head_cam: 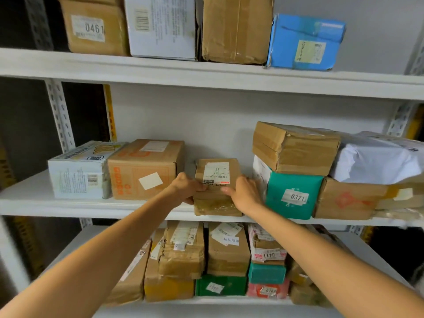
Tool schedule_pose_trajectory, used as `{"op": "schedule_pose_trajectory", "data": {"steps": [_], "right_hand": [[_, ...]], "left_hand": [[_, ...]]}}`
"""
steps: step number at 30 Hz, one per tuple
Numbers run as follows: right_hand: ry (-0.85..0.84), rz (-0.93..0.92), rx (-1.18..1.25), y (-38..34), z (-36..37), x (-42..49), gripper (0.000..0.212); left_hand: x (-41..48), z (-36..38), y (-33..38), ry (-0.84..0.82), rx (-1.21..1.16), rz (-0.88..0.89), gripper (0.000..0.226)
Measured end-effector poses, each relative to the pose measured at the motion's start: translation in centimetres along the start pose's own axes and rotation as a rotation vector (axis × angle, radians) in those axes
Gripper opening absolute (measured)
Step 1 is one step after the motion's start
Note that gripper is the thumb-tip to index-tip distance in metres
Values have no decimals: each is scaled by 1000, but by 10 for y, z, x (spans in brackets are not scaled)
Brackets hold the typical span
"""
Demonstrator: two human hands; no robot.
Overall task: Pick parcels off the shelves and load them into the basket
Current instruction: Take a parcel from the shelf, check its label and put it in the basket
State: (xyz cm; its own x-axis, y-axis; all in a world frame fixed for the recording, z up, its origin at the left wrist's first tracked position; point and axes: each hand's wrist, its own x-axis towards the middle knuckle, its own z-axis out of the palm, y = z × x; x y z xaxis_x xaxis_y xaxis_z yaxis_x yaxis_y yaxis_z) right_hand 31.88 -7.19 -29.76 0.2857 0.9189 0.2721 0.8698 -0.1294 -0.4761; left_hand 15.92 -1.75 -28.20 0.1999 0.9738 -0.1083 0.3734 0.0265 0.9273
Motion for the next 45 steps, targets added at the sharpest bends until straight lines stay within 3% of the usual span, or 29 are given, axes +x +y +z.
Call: {"op": "schedule_pose_trajectory", "data": {"steps": [6,9,14,22,28,33,38,42,45], "right_hand": [[-82,140,388,-9,12,24,75],[-93,204,491,-14,6,27,69],[-229,316,564,-9,-8,23,62],[-204,419,574,-2,-5,25,63],[-178,368,537,0,-1,12,43],[-174,325,479,2,0,-1,57],[-193,257,496,-3,-5,-14,52],[-119,206,576,-8,-13,-28,55],[5,134,604,-13,-26,-33,75]], "left_hand": [[-5,-19,7,-60,-52,-120,27],[4,-10,13,-19,-153,-120,20],[13,2,12,18,-135,-124,18],[5,-7,16,-154,-54,-177,12],[2,-5,-7,-86,-94,-87,21],[-9,-4,-17,-106,-106,7,25],[-25,-6,-21,-82,-80,128,27],[-37,-19,-23,-41,-10,268,42],[-47,-30,-14,30,-95,387,55]]}}
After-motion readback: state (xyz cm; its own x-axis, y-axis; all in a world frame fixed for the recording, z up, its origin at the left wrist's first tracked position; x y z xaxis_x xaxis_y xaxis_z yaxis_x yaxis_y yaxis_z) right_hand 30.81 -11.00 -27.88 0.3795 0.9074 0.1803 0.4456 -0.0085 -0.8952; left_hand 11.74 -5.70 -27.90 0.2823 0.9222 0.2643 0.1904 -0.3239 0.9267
